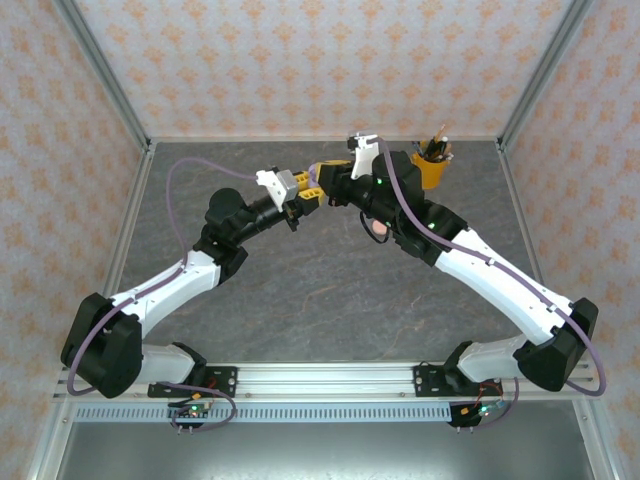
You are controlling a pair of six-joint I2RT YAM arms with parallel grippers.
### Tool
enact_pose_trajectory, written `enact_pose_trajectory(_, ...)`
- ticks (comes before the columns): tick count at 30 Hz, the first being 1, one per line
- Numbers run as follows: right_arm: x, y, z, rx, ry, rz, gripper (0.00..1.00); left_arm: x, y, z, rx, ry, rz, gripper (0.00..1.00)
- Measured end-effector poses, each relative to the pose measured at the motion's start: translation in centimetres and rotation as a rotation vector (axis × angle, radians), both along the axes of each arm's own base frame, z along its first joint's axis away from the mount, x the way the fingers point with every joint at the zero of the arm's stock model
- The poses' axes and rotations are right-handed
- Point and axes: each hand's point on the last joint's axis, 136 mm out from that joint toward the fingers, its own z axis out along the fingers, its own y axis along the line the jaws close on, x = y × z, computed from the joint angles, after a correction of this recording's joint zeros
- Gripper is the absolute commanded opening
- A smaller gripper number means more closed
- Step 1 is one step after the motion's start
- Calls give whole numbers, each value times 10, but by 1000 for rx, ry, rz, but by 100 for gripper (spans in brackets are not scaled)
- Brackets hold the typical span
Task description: Insert the wireless bluetooth earbuds into the charging case
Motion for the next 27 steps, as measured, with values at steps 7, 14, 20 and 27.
enact_pose_trajectory(7, -1, 2, -3, -26, -20, 23, 15, 0, -1, -2, 4, 7, -3, 0)
enact_pose_trajectory(14, -1, 2, -4, -37, -30, 25, 14, 0, -1, -3, 7, 13, -3, 0)
enact_pose_trajectory(20, 0, 0, -4, -40, -35, 17, 14, 0, -1, -3, 6, 12, -3, 0)
enact_pose_trajectory(27, 0, -3, -8, -54, -30, 5, 14, 0, -1, -2, 5, 10, -3, 0)
